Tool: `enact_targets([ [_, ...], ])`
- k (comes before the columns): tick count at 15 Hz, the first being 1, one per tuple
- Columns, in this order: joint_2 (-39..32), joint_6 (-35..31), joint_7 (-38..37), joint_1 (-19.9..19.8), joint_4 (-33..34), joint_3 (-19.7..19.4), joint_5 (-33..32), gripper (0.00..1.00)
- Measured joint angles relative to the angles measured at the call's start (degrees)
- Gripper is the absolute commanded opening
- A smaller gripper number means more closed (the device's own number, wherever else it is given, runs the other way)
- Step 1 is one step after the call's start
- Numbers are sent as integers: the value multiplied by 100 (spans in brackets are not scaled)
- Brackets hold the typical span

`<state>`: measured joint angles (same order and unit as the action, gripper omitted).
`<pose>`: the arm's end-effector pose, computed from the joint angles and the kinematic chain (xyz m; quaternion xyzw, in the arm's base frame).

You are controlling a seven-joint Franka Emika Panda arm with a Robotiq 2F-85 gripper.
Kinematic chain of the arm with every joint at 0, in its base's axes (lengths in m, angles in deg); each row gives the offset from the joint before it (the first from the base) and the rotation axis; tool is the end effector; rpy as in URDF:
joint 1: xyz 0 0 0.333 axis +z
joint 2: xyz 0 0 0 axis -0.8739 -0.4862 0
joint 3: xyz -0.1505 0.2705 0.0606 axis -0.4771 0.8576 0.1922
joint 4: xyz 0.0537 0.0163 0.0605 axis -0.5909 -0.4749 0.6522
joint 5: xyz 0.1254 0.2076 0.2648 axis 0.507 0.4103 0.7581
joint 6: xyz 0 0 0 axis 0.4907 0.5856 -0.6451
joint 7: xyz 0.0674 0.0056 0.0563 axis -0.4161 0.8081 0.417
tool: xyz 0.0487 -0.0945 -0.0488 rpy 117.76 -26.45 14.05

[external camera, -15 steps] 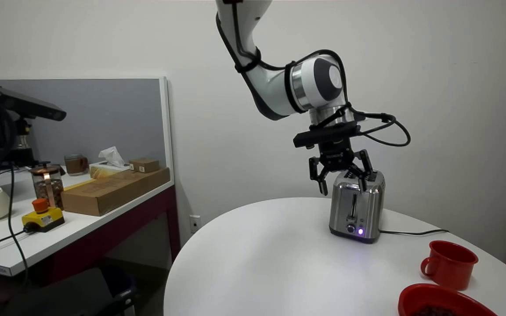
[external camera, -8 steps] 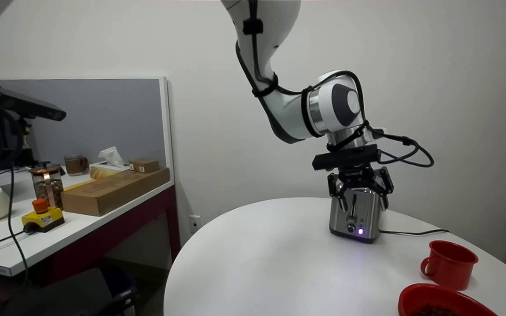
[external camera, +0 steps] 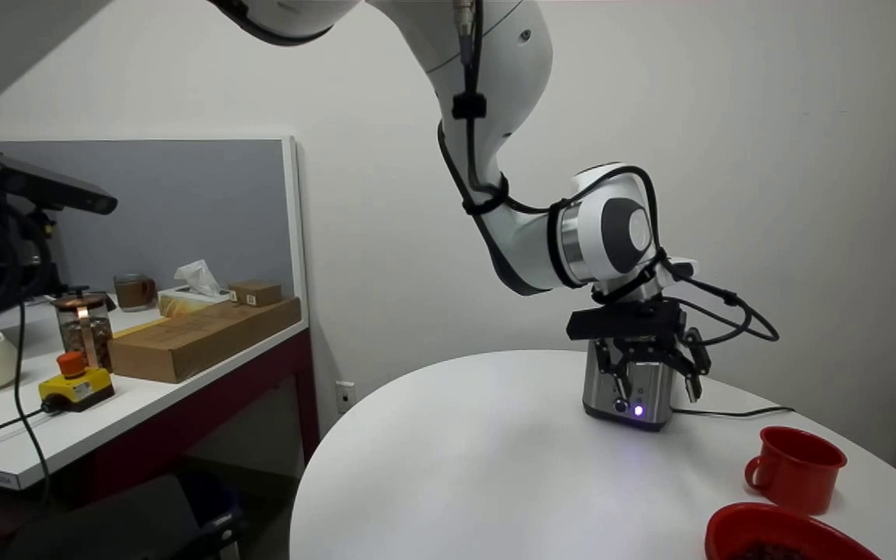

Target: Press the button on the toaster

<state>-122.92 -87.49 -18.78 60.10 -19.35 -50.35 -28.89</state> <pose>0.6776 -0.0903 0.2041 0.9805 0.0612 0.1020 0.1561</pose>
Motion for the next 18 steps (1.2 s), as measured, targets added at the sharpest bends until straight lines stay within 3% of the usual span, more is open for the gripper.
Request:
enact_targets([
  [18, -1369, -306, -351, 22, 1344, -168, 747, 100],
])
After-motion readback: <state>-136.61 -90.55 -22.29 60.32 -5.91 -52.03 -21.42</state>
